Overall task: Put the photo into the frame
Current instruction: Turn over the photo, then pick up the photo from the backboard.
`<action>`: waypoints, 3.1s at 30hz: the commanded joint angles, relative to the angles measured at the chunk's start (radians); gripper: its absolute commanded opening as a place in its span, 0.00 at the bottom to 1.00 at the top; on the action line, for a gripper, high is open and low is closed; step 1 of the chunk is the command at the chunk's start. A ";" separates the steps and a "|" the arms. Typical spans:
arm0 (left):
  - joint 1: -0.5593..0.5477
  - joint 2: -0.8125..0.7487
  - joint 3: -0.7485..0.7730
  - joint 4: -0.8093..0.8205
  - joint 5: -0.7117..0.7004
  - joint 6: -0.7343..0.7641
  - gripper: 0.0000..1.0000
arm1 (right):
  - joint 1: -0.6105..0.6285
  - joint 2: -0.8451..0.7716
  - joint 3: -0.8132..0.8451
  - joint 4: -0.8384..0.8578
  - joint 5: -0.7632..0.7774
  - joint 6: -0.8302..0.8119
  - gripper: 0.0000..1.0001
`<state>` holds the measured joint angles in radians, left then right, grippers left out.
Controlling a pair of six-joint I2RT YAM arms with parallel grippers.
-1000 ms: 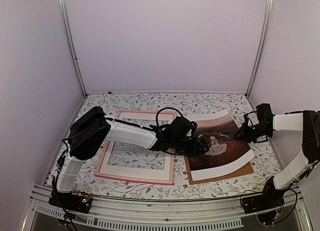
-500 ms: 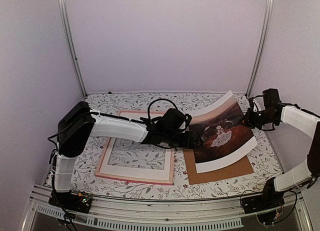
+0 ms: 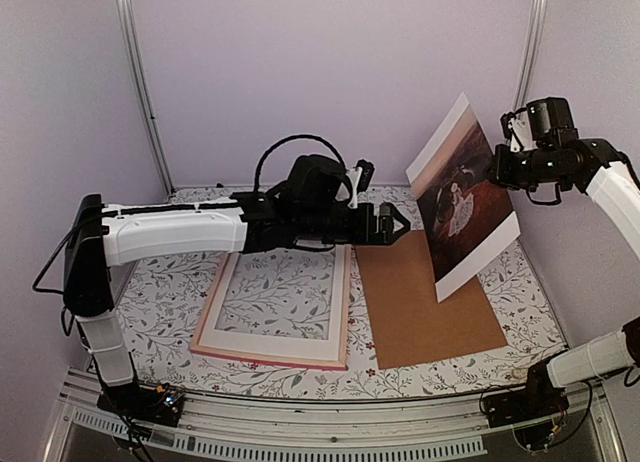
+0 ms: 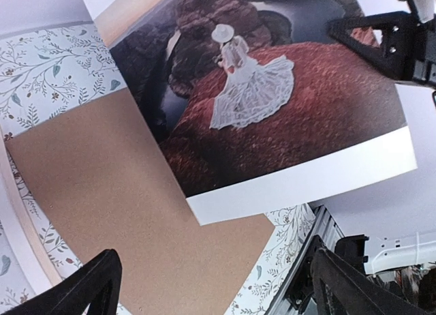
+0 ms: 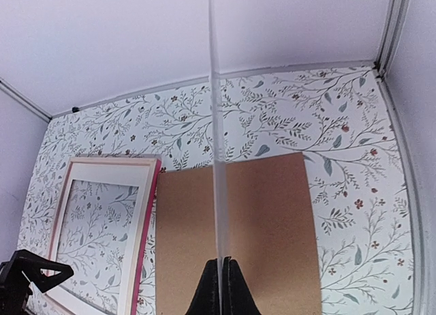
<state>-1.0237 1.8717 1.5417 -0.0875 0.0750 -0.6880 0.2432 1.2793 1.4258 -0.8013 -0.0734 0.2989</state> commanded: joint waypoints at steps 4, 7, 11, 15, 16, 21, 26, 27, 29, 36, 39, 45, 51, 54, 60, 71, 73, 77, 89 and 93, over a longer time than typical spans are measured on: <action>0.037 -0.087 -0.119 0.055 0.046 -0.049 1.00 | 0.145 0.067 0.156 -0.204 0.332 0.013 0.00; 0.079 -0.131 -0.209 0.179 0.114 -0.114 1.00 | 0.226 0.111 0.193 -0.241 0.401 0.039 0.01; 0.126 -0.180 -0.284 0.232 0.156 -0.173 1.00 | 0.331 0.181 0.260 -0.309 0.493 0.074 0.02; 0.151 -0.214 -0.293 0.184 0.147 -0.189 1.00 | 0.429 0.275 0.325 -0.378 0.540 0.118 0.05; 0.156 -0.221 -0.293 0.174 0.142 -0.193 1.00 | 0.446 0.306 0.334 -0.382 0.541 0.130 0.06; 0.171 -0.262 -0.313 0.155 0.095 -0.220 1.00 | 0.524 0.391 0.334 -0.334 0.460 0.151 0.09; 0.187 -0.297 -0.374 0.204 0.067 -0.275 1.00 | 0.575 0.434 0.331 -0.255 0.366 0.156 0.11; 0.189 -0.301 -0.388 0.224 0.066 -0.291 1.00 | 0.582 0.438 0.329 -0.242 0.350 0.156 0.11; 0.189 -0.298 -0.402 0.241 0.057 -0.312 1.00 | 0.589 0.445 0.321 -0.219 0.326 0.156 0.11; 0.192 -0.231 -0.406 0.324 0.101 -0.393 1.00 | 0.611 0.463 0.298 -0.182 0.300 0.171 0.12; 0.195 -0.192 -0.402 0.338 0.111 -0.412 1.00 | 0.611 0.456 0.244 -0.140 0.285 0.176 0.10; 0.195 -0.146 -0.444 0.334 0.063 -0.398 1.00 | 0.554 0.431 0.112 -0.084 0.299 0.178 0.13; 0.195 -0.060 -0.437 0.319 0.078 -0.333 1.00 | 0.383 0.369 -0.101 0.088 0.199 0.124 0.41; 0.196 -0.014 -0.401 0.284 0.085 -0.281 1.00 | 0.281 0.351 -0.193 0.186 0.097 0.091 0.49; 0.204 0.061 -0.348 0.229 0.092 -0.199 1.00 | 0.103 0.341 -0.312 0.327 -0.044 0.031 0.59; 0.237 0.132 -0.276 0.166 0.091 -0.122 0.98 | -0.086 0.450 -0.362 0.467 -0.226 -0.026 0.75; 0.246 0.141 -0.265 0.153 0.089 -0.108 0.97 | -0.095 0.471 -0.366 0.483 -0.242 -0.030 0.75; 0.262 0.173 -0.227 0.131 0.097 -0.084 0.96 | -0.103 0.500 -0.382 0.501 -0.243 -0.037 0.75; 0.287 0.263 -0.141 0.127 0.134 -0.067 0.92 | -0.104 0.440 -0.529 0.567 -0.269 -0.018 0.73; 0.295 0.285 -0.116 0.120 0.145 -0.065 0.91 | -0.104 0.411 -0.577 0.593 -0.305 0.000 0.72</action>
<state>-0.7486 2.1384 1.3899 0.0402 0.2001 -0.7731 0.1425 1.7237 0.9035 -0.2253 -0.3313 0.2745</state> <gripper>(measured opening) 0.912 0.728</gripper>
